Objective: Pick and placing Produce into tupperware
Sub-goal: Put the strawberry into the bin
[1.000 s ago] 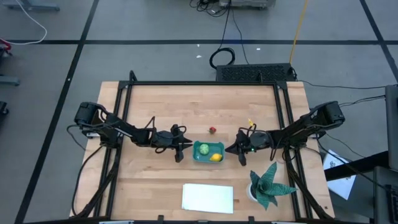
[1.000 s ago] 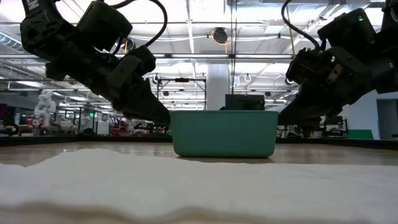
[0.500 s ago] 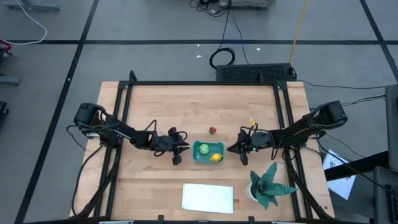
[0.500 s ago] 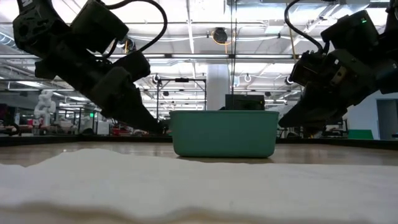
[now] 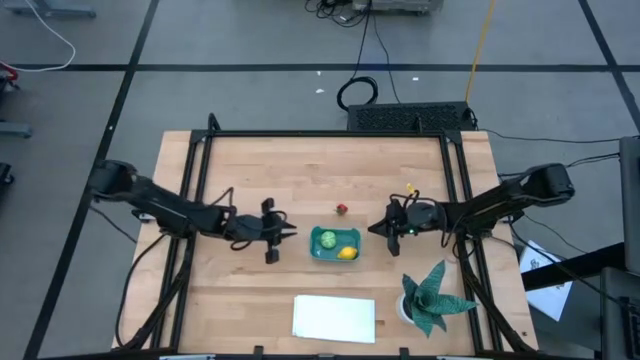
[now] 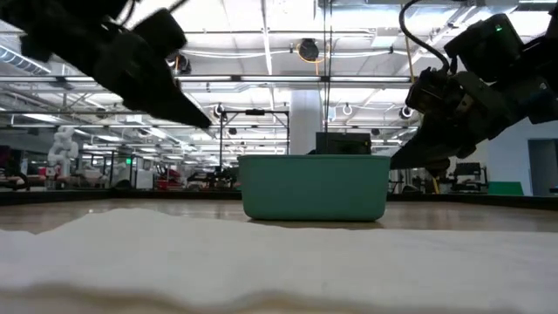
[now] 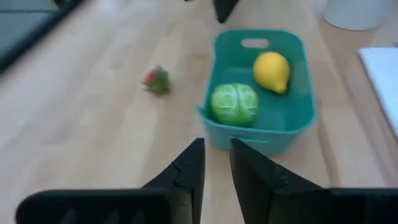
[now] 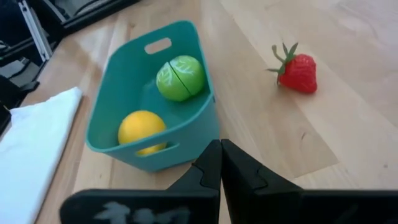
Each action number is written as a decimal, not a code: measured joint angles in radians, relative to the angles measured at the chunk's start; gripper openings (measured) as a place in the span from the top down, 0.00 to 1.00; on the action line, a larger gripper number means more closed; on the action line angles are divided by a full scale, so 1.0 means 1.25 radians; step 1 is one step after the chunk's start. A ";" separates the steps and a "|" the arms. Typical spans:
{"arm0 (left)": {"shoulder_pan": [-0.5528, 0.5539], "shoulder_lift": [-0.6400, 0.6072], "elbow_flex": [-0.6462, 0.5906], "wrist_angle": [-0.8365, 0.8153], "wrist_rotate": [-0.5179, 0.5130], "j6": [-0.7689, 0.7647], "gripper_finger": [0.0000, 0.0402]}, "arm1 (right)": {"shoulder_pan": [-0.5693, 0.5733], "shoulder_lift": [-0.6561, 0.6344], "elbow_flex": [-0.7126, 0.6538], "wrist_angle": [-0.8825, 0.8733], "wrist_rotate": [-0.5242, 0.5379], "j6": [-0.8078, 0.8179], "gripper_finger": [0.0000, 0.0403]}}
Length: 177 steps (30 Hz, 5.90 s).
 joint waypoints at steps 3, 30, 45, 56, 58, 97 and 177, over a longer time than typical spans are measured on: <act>-0.024 -0.099 0.000 -0.097 -0.052 0.016 0.80 | 0.000 -0.008 0.000 0.000 0.000 -0.005 1.00; -0.205 -0.789 -0.216 -0.276 -0.324 0.059 0.80 | 0.000 -0.008 0.000 -0.004 -0.001 -0.007 1.00; -0.204 -0.942 -0.245 -0.371 -0.320 0.049 0.80 | 0.000 -0.008 0.000 -0.004 -0.001 -0.023 1.00; -0.195 -0.943 -0.295 -0.278 -0.324 0.098 0.80 | 0.001 -0.008 0.000 0.022 -0.001 -0.041 1.00; -0.178 -0.944 -0.296 -0.286 -0.324 0.102 0.80 | 0.001 -0.008 0.000 0.030 -0.001 -0.046 1.00; -0.114 -0.942 -0.296 -0.298 -0.264 0.122 0.80 | -0.243 -0.007 0.380 -0.625 -0.068 -0.423 0.44; -0.114 -0.942 -0.296 -0.362 -0.252 0.125 0.80 | -0.306 0.406 0.594 -0.585 -0.339 -0.682 0.28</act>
